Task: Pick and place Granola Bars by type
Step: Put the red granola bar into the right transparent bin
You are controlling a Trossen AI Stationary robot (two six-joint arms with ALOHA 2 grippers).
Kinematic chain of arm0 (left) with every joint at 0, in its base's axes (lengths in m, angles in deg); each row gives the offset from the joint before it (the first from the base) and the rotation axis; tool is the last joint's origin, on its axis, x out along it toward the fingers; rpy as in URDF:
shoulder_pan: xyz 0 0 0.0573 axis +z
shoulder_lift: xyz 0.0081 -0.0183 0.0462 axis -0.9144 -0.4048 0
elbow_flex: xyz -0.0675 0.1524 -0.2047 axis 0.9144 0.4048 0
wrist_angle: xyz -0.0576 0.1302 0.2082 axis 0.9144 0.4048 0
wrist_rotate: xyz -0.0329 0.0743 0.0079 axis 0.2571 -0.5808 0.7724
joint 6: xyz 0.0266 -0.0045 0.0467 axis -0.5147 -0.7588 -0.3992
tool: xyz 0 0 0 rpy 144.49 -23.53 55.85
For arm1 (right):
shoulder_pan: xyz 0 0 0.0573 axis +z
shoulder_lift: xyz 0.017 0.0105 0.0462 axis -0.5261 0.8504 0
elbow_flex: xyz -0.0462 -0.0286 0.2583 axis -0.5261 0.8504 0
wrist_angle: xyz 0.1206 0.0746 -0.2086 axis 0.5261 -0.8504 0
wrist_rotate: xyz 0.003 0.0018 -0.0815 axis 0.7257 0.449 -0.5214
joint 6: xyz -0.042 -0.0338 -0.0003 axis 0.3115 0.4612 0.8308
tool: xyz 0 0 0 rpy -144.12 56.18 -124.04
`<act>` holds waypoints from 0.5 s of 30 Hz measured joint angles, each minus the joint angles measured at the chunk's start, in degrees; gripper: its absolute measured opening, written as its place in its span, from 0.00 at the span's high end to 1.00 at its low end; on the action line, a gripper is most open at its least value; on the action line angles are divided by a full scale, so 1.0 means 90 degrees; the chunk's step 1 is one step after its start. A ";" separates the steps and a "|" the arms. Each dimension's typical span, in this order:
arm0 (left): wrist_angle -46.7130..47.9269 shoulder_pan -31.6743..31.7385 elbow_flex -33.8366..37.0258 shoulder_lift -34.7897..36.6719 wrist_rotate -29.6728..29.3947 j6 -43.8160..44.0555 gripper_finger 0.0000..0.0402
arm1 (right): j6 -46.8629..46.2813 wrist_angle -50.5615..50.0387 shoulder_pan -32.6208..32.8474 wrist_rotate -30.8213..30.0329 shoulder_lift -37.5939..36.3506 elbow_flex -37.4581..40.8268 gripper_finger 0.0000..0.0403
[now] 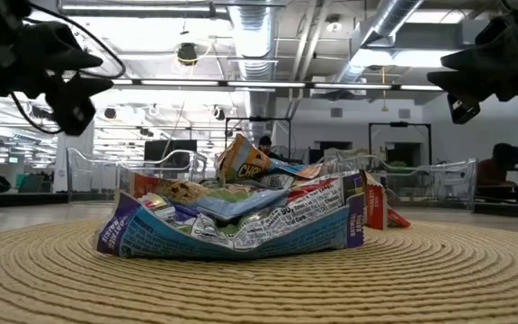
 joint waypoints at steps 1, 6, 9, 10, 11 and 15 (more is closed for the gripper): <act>-0.0002 0.0000 -0.0004 -0.0001 0.0007 0.0551 0.66 | 0.0000 -0.0001 0.0000 0.0000 -0.0001 0.0001 0.70; 0.0069 0.0000 -0.0014 0.0001 -0.0492 0.2054 0.66 | 0.0000 -0.0001 0.0000 0.0000 -0.0002 0.0002 0.70; 0.0047 0.0000 -0.0026 -0.0001 -0.1127 0.2338 0.66 | 0.0000 -0.0001 0.0000 0.0000 -0.0001 0.0000 0.70; 0.0023 0.0000 -0.0029 -0.0001 -0.1372 0.2469 0.66 | 0.0000 -0.0002 0.0000 0.0002 0.0000 0.0002 0.70; -0.0012 0.0000 -0.0029 -0.0001 -0.1611 0.2559 0.66 | 0.0000 0.0000 0.0000 0.0000 0.0000 0.0002 0.70; -0.0376 0.0002 -0.0029 -0.0003 -0.2310 0.2696 0.66 | 0.0000 -0.0001 0.0000 0.0000 0.0000 0.0001 0.70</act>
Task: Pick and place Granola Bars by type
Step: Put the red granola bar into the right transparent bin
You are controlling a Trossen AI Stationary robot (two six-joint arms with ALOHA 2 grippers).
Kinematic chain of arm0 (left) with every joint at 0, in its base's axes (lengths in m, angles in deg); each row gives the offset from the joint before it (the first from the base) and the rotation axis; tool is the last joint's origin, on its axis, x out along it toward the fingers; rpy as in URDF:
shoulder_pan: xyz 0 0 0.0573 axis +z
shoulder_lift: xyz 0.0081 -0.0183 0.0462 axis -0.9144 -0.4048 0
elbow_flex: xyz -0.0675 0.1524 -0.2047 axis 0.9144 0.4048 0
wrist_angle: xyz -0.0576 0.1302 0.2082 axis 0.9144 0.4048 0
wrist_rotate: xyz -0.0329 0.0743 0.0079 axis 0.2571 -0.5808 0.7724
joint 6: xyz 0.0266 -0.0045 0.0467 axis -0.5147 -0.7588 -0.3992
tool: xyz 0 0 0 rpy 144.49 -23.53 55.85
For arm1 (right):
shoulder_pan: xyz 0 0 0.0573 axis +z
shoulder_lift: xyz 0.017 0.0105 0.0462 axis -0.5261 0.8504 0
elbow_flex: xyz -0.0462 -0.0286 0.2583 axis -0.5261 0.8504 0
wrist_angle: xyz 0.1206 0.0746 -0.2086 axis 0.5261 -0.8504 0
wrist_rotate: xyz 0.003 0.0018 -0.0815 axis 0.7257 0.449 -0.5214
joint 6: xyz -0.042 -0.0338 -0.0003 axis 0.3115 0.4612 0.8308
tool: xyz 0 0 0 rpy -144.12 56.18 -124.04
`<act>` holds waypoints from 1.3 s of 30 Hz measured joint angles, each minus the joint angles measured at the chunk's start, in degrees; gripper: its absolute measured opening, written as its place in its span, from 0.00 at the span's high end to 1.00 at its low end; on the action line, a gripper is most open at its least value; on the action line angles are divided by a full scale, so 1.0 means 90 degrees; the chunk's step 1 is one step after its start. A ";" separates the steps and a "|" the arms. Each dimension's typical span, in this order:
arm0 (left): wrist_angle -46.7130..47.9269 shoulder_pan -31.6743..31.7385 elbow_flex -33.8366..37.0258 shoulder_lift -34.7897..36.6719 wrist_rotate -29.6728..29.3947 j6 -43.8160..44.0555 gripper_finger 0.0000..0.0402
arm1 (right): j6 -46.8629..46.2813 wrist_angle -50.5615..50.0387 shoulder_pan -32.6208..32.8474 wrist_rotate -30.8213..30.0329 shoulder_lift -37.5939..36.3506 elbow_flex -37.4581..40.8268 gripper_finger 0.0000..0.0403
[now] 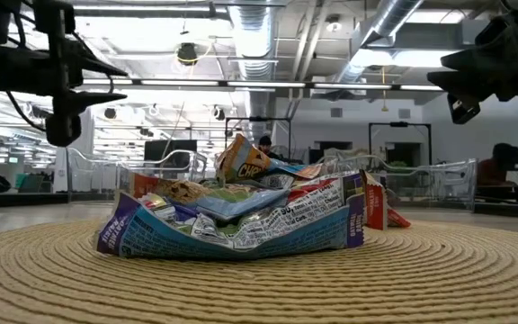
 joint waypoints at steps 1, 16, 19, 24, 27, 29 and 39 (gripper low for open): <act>-0.0234 0.0000 0.0000 0.0002 -0.0104 0.0064 0.66 | 0.0000 0.0001 0.0000 0.0001 0.0000 -0.0001 0.70; -0.1950 0.0010 -0.1104 -0.1248 -0.0626 -0.0935 0.66 | -0.3786 0.1909 -0.0188 -0.1366 0.0029 -0.0061 0.70; -0.1955 0.0012 -0.1653 -0.2046 -0.0607 -0.1374 0.66 | -0.4438 0.2508 -0.0280 -0.1675 0.0027 -0.0154 0.70; -0.1467 0.0016 -0.2660 -0.3314 -0.0277 -0.1972 0.66 | -0.4002 0.2969 -0.0316 -0.1555 0.0328 -0.0691 0.70; -0.0518 0.0109 -0.3332 -0.3904 -0.0010 -0.2165 0.66 | -0.3340 0.2863 -0.0312 -0.1144 0.1060 -0.1399 0.70; 0.0105 0.0214 -0.3783 -0.4239 0.0105 -0.2184 0.66 | -0.2899 0.2724 -0.0271 -0.0726 0.1738 -0.1989 0.70; 0.2357 0.0571 -0.5354 -0.5024 0.0088 -0.2852 0.66 | -0.2131 0.0247 -0.0237 0.0107 0.4819 -0.4283 0.70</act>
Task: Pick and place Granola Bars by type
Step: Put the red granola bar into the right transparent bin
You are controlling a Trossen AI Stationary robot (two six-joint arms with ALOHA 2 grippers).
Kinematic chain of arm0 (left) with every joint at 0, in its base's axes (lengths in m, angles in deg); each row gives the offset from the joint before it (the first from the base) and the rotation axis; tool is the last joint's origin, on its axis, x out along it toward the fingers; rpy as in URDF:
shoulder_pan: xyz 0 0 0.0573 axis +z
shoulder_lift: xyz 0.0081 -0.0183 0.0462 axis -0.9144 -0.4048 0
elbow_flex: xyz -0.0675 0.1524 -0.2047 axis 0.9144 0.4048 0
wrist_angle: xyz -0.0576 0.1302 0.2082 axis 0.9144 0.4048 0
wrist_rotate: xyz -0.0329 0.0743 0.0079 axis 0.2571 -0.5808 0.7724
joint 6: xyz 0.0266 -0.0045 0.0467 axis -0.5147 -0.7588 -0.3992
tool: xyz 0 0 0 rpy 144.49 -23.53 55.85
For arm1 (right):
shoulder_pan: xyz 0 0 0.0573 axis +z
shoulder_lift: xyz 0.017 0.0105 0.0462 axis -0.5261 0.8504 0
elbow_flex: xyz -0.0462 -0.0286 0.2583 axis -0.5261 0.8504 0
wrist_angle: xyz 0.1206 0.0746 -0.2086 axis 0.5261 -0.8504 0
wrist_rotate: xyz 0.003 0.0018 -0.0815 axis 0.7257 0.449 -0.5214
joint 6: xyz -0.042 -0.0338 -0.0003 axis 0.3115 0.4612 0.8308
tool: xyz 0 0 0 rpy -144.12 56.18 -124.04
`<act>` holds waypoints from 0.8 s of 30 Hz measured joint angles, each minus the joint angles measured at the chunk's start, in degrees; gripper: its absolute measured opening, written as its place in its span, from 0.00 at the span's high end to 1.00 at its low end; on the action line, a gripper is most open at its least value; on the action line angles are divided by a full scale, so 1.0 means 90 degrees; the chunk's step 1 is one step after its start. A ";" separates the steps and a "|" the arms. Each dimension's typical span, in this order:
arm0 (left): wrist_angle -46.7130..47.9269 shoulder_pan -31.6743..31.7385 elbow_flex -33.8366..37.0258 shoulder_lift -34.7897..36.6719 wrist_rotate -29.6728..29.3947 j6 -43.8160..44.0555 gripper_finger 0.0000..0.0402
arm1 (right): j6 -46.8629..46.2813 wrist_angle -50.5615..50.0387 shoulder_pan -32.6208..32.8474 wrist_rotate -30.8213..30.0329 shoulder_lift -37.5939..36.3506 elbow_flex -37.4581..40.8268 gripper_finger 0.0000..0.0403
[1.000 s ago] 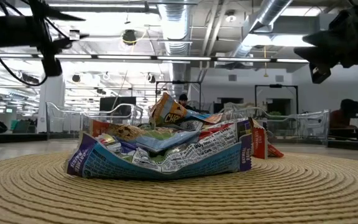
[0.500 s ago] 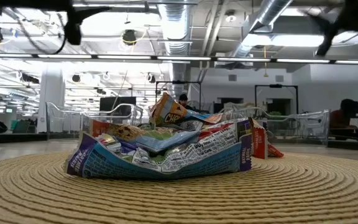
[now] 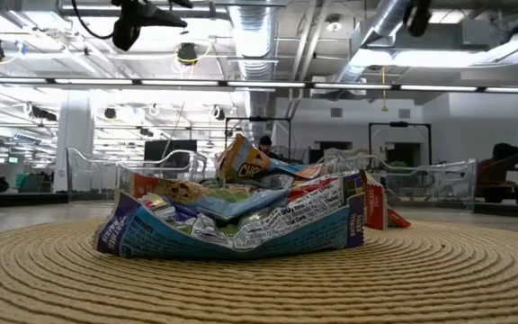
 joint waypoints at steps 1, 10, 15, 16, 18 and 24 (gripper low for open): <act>0.0070 0.0016 -0.0037 -0.0019 0.0002 -0.0001 0.66 | -0.0043 -0.0054 -0.0025 0.0000 0.0194 -0.0074 0.70; 0.1566 0.0022 -0.0040 -0.0019 -0.0003 0.0634 0.66 | -0.1383 -0.1475 -0.0257 0.0383 0.1669 -0.0152 0.71; 0.2083 0.0022 -0.0040 -0.0018 -0.0032 0.0749 0.66 | -0.2200 -0.2107 -0.0271 0.0412 0.2503 -0.0150 0.74; 0.2147 0.0022 -0.0040 -0.0018 -0.0033 0.0747 0.66 | -0.2278 -0.2101 -0.0256 0.0415 0.2668 -0.0150 0.75; 0.2229 0.0022 -0.0040 -0.0018 -0.0036 0.0747 0.66 | -0.2409 -0.1967 -0.0199 0.0426 0.2985 -0.0150 0.76; 0.2421 0.0022 -0.0040 -0.0018 -0.0129 0.0747 0.66 | -0.2493 -0.2006 -0.0077 0.0422 0.3982 -0.0488 0.79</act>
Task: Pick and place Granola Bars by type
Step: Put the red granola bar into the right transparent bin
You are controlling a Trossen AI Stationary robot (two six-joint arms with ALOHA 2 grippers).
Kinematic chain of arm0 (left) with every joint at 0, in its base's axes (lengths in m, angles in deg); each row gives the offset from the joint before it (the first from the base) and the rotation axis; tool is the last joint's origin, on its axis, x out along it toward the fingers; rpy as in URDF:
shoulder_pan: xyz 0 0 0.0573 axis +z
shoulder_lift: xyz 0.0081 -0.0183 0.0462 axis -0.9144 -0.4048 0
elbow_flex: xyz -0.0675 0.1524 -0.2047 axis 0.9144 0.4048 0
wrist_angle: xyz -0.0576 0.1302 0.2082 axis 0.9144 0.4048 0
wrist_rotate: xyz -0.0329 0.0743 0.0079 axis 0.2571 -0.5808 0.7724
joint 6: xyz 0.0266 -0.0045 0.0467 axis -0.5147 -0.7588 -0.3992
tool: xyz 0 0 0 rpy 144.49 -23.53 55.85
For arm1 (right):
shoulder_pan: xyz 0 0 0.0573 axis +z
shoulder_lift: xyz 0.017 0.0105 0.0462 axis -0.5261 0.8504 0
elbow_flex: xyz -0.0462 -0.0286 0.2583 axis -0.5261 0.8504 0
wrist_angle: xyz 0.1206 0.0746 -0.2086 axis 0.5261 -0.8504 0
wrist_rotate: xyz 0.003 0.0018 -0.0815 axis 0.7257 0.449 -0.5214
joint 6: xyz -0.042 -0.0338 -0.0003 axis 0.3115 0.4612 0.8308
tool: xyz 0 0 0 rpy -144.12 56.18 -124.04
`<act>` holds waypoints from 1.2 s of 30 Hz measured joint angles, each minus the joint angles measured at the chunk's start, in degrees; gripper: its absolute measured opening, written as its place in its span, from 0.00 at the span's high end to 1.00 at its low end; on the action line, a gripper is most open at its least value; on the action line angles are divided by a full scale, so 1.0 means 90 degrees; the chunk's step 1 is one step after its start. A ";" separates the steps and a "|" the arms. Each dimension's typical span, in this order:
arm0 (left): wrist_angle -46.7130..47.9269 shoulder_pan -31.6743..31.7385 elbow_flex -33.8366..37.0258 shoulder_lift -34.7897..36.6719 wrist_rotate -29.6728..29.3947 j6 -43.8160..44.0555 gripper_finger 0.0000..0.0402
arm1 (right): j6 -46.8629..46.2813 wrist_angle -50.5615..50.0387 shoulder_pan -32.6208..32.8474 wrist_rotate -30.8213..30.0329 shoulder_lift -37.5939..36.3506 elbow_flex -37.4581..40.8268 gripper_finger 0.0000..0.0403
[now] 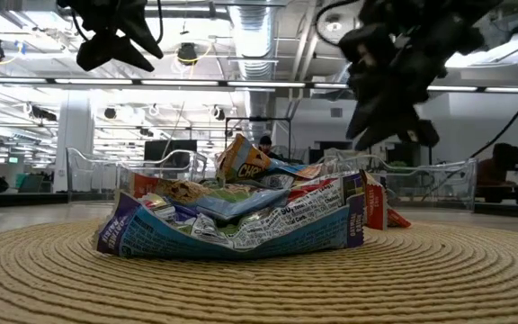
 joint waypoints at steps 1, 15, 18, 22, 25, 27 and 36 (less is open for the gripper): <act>0.0020 0.0000 0.0000 0.0000 -0.0029 0.0000 0.66 | 0.0010 -0.0010 0.0013 -0.0011 0.0178 -0.0091 0.80; 0.0190 0.0000 0.0001 0.0000 -0.0073 -0.0068 0.66 | 0.0490 -0.1396 0.0018 -0.0514 0.1970 -0.1518 0.84; 0.0246 0.0000 0.0000 0.0000 -0.0040 -0.0077 0.66 | 0.0678 -0.1609 0.0018 -0.0518 0.2189 -0.1773 0.84; 0.0283 0.0000 0.0002 0.0000 -0.0027 -0.0082 0.66 | 0.0690 -0.1607 0.0028 -0.0502 0.2447 -0.2007 0.84; 0.0283 0.0000 0.0002 0.0000 -0.0024 -0.0083 0.66 | 0.0689 -0.1640 0.0025 -0.0373 0.2624 -0.2127 0.84; 0.0278 0.0000 0.0002 0.0000 -0.0024 -0.0083 0.66 | 0.0687 -0.1642 0.0030 -0.0253 0.2742 -0.2164 0.84; 0.0281 0.0000 0.0002 0.0000 -0.0019 -0.0139 0.66 | 0.0687 -0.1969 0.0016 -0.0354 0.2759 -0.2153 0.87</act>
